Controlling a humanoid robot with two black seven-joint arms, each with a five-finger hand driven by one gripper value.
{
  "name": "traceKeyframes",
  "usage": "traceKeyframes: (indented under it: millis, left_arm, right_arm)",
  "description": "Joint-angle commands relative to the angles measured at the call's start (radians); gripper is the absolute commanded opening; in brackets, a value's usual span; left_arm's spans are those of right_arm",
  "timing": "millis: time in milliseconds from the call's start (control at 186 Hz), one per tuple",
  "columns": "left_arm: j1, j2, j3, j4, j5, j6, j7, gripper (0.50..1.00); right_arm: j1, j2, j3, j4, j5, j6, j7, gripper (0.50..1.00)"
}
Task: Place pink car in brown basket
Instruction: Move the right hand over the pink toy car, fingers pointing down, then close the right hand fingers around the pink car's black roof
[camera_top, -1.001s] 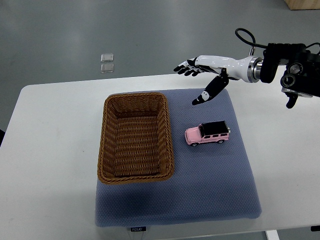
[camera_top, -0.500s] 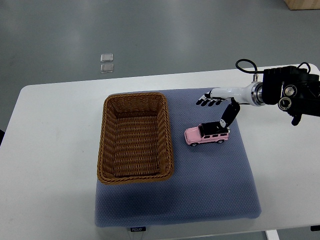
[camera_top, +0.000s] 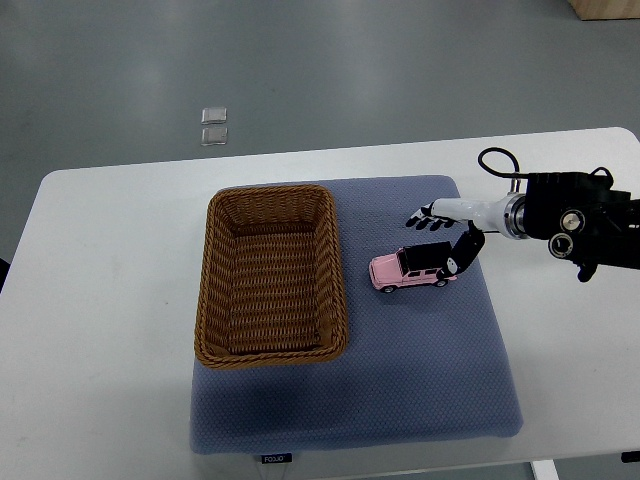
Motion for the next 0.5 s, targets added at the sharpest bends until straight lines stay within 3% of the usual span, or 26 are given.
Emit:
traceKeyframes:
  millis: [0,495]
  left_arm:
    - [0.000,0.000,0.000,0.000,0.000,0.000,0.000,1.000]
    - [0.000,0.000,0.000,0.000,0.000,0.000,0.000,1.000]
  right_arm:
    - [-0.005,0.006,0.000,-0.001,-0.055,0.001,0.003,0.866]
    - [-0.005,0.040,-0.038,-0.004,-0.276,0.015,0.007,0.852]
